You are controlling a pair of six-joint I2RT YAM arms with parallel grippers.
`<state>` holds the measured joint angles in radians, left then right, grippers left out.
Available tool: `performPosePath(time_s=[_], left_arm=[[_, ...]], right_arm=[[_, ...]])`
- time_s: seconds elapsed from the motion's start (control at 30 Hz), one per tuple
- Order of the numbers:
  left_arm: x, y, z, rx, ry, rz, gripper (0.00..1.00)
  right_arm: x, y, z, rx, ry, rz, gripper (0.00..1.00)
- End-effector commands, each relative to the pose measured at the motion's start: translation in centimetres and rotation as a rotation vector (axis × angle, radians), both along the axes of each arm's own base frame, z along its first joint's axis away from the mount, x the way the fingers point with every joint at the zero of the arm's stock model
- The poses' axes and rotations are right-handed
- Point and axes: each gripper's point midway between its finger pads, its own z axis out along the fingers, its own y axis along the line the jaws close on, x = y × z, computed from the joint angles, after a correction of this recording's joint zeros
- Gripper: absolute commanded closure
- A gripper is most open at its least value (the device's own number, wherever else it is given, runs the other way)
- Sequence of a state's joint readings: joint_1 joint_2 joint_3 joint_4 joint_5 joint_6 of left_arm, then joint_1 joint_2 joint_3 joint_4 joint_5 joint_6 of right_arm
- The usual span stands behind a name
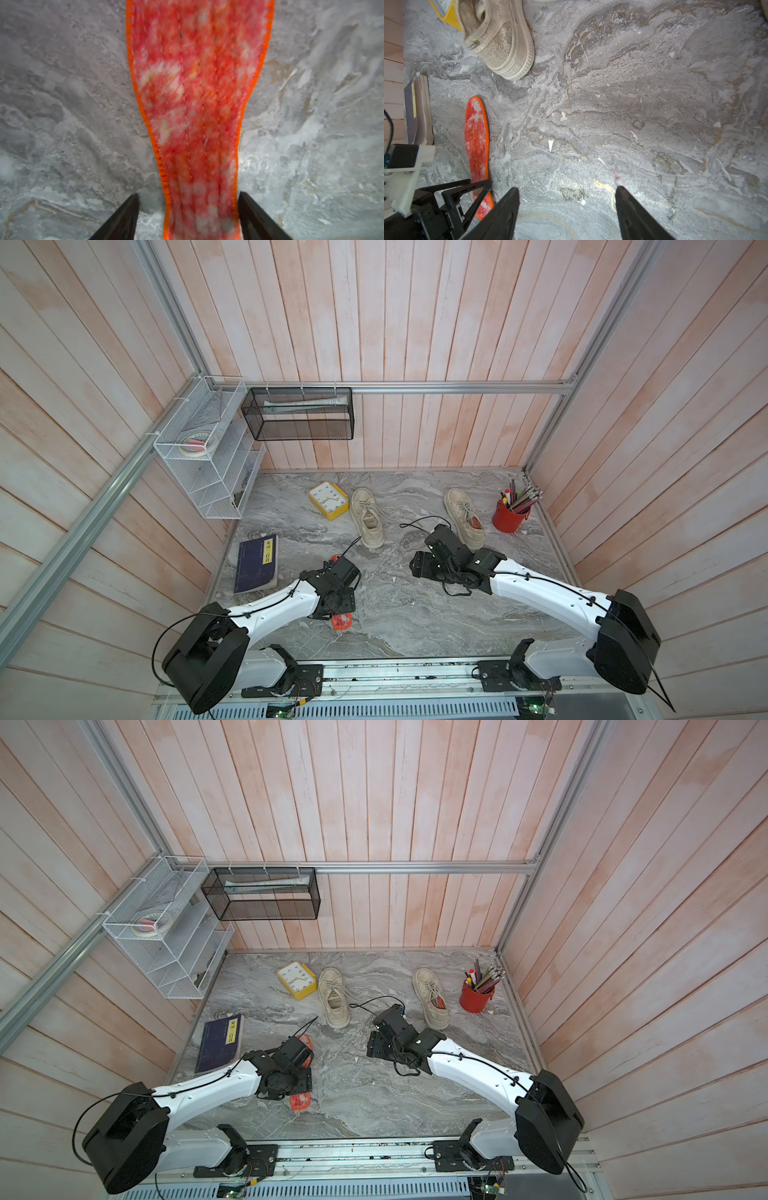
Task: Remove the insole from the shoe
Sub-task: Move the insole to the center of the board, then move the shoe to the center of the board.
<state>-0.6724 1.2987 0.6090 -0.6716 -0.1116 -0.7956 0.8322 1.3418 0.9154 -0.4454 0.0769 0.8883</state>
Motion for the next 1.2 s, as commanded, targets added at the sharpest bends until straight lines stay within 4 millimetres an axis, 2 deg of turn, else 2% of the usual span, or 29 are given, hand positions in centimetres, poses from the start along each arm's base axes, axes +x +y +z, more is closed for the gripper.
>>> performPosePath(time_s=[0.0,0.13,0.23,0.37,0.5,0.6,0.73,0.9,1.0,1.17], left_arm=[[-1.1,1.7,-0.6,0.063,0.033,0.027,0.26],[-1.0,2.3,-0.4,0.093,0.026,0.041,0.31],[-0.9,2.6,-0.2,0.113,0.022,0.046,0.31],[-0.4,2.9,0.4,0.14,0.002,0.054,0.25],[0.8,1.8,1.8,0.092,-0.048,0.029,0.2],[2.5,0.4,4.5,0.021,-0.132,0.024,0.19],[5.3,-2.3,9.7,-0.119,-0.282,0.008,0.19],[8.3,-4.6,15.5,-0.301,-0.483,-0.005,0.19],[9.6,-4.0,17.3,-0.322,-0.579,0.055,0.19],[10.8,-3.4,18.4,-0.353,-0.674,0.121,0.19]], right_arm=[[0.5,0.5,0.8,0.014,-0.018,0.009,0.25],[0.4,0.4,0.9,0.017,-0.022,0.009,0.25],[0.4,0.3,1.0,0.02,-0.025,0.009,0.25],[0.2,0.0,0.8,0.009,-0.023,0.007,0.25],[0.1,-0.3,0.8,-0.005,-0.023,0.013,0.25],[0.6,-0.5,1.6,-0.011,-0.037,0.028,0.26],[2.4,-1.8,3.1,-0.065,-0.074,0.064,0.32],[5.1,-4.9,4.3,-0.183,-0.134,0.134,0.35],[6.7,-6.3,5.1,-0.223,-0.153,0.187,0.36],[10.0,-9.9,5.7,-0.301,-0.134,0.146,0.4]])
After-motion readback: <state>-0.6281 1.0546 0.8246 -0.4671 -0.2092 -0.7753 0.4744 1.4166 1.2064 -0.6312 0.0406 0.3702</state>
